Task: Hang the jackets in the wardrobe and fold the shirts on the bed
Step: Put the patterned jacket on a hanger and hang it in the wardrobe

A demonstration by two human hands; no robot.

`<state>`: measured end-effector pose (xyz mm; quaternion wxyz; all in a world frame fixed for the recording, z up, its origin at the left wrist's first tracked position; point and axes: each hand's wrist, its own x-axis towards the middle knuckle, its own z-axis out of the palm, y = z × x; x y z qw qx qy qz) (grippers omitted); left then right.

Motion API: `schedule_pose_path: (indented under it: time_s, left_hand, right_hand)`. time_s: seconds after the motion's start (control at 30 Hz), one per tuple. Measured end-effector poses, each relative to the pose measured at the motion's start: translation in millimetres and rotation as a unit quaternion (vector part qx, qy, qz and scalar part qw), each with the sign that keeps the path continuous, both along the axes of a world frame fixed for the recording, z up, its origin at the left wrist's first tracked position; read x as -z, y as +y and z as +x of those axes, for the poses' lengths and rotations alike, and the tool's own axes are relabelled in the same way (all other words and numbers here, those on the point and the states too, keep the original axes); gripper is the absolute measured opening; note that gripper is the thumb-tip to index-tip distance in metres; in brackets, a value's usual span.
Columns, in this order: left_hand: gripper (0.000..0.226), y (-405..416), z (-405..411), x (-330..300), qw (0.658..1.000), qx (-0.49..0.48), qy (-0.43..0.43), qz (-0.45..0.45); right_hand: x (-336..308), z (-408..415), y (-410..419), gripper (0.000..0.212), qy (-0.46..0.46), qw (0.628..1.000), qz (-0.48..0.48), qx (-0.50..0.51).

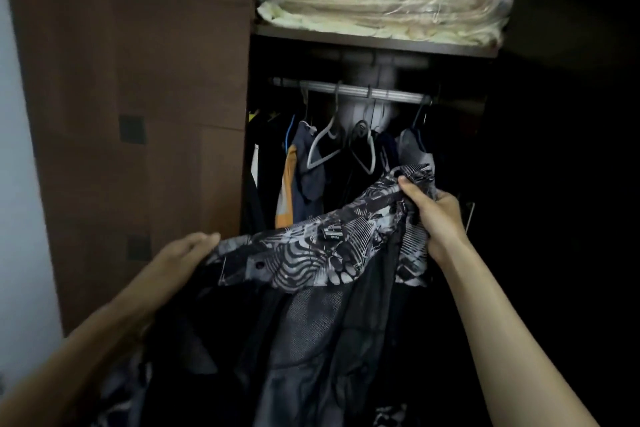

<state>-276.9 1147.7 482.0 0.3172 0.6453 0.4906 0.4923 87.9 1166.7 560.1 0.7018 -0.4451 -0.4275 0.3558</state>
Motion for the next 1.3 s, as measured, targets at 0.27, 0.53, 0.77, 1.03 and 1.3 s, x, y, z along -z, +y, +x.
schedule_pose_path:
  time_s: [0.27,0.53,0.77,1.03,1.3]
  left_hand:
    - [0.019,15,-9,-72,1.0,0.01,0.006,0.024]
    - [0.024,45,22,-129,0.989,0.026,0.06,0.13]
    - [0.025,80,44,-176,0.96,0.035,0.176,0.217]
    - [0.02,101,73,-149,0.928,0.074,0.309,0.196]
    - [0.022,105,58,-145,0.939,0.056,0.283,0.186]
  right_hand:
    - [16,25,57,0.031,-0.228,0.972,-0.047,-0.042]
    - [-9,24,90,0.072,-0.33,0.941,-0.056,-0.044]
    - [-83,-3,161,0.107,-0.33,0.936,-0.075,0.101]
    - [-88,-14,286,0.053,-0.252,0.958,-0.12,0.066]
    - [-53,-23,243,0.076,-0.133,0.987,-0.004,0.092]
